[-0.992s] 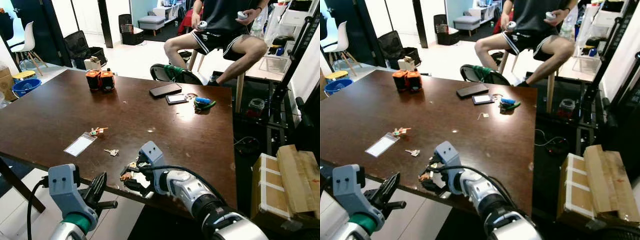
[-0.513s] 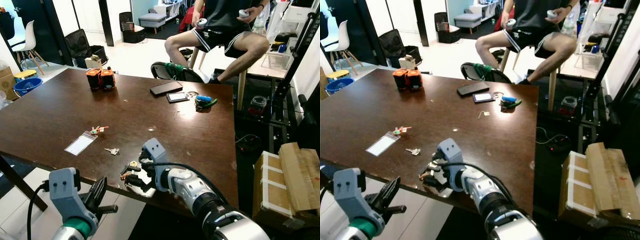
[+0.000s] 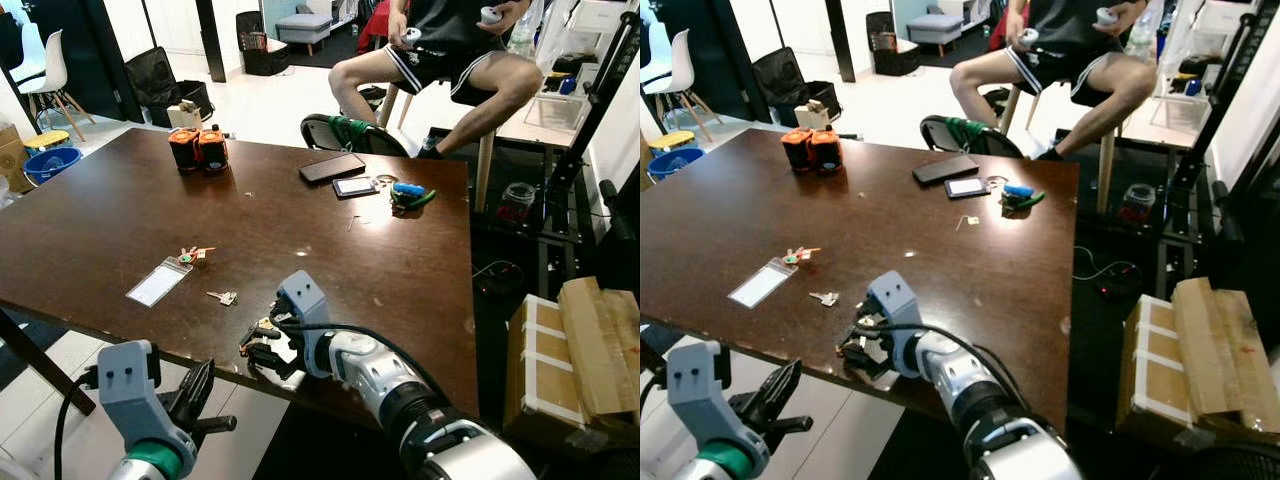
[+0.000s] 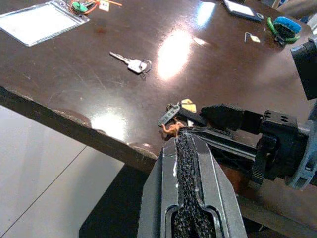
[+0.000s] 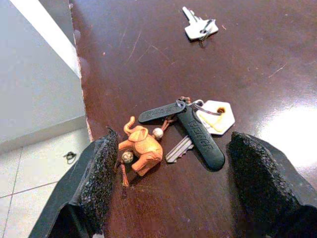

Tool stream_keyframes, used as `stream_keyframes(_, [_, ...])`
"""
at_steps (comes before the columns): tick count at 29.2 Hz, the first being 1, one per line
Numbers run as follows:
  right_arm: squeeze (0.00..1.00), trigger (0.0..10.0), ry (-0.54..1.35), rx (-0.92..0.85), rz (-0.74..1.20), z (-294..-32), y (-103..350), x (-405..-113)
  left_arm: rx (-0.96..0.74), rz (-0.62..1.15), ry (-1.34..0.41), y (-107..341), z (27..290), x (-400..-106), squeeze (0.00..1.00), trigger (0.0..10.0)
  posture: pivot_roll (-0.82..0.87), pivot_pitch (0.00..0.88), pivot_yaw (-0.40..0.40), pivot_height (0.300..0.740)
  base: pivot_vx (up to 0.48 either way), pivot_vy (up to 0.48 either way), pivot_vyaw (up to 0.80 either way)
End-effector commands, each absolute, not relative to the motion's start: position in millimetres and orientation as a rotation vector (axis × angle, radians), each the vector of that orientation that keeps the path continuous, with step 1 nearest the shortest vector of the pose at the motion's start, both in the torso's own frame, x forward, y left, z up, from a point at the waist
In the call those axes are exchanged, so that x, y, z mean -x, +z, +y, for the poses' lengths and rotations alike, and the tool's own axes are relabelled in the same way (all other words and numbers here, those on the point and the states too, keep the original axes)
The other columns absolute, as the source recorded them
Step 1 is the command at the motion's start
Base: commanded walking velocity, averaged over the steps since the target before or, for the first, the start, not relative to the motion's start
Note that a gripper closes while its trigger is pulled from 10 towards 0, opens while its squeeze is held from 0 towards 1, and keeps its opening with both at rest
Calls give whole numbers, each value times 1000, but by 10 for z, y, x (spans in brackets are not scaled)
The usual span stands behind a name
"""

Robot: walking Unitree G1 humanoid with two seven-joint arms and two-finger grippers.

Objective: Hang keys on a hook

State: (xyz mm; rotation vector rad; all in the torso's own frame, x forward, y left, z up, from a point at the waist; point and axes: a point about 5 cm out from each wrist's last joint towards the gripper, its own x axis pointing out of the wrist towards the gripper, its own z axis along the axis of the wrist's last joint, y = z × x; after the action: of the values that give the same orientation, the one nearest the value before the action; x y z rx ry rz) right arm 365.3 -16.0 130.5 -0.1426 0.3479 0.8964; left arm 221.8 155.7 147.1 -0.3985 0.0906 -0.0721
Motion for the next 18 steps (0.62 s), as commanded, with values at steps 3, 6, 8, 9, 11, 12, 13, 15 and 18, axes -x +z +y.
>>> stream_keyframes(3, [0, 10000, 931, 153, 431, -67, 1109, -3529, 393, 121, -50, 1419, 1584, -2193, 0, 10000, 36, 133, 149, 740, 0, 0, 0])
stream_keyframes(6, [0, 10000, 943, 160, 431, -41, 1106, -3517, 393, 122, -49, 1418, 1586, -2193, 0, 10000, 36, 133, 149, 740, 0, 0, 0])
stream_keyframes(8, [0, 10000, 975, 180, 445, 13, 1081, -3478, 394, 122, -45, 1417, 1593, -2192, 0, 10000, 37, 133, 146, 740, 0, 0, 0])
stream_keyframes(9, [0, 10000, 1008, 207, 471, 46, 1026, -3429, 395, 122, -43, 1417, 1594, -2190, 0, 10000, 37, 133, 146, 740, 0, 0, 0])
stream_keyframes(11, [0, 10000, 1026, 224, 488, 50, 988, -3401, 397, 121, -43, 1417, 1593, -2191, 0, 10000, 37, 132, 143, 740, 0, 0, 0])
stream_keyframes(12, [0, 10000, 1026, 224, 488, 50, 988, -3401, 397, 121, -43, 1417, 1593, -2191, 0, 10000, 37, 132, 143, 740, 0, 0, 0])
stream_keyframes(13, [0, 10000, 1037, 234, 499, 50, 964, -3384, 398, 121, -43, 1417, 1591, -2192, 0, 10000, 37, 132, 143, 740, 0, 0, 0])
stream_keyframes(15, [0, 10000, 1051, 243, 514, 48, 929, -3360, 399, 120, -43, 1418, 1588, -2192, 0, 10000, 35, 128, 141, 740, 0, 0, 0])
stream_keyframes(18, [0, 9765, 1072, 257, 545, 31, 848, -3310, 403, 120, -45, 1418, 1582, -2194, 0, 10000, 32, 124, 141, 740, 0, 0, 0])
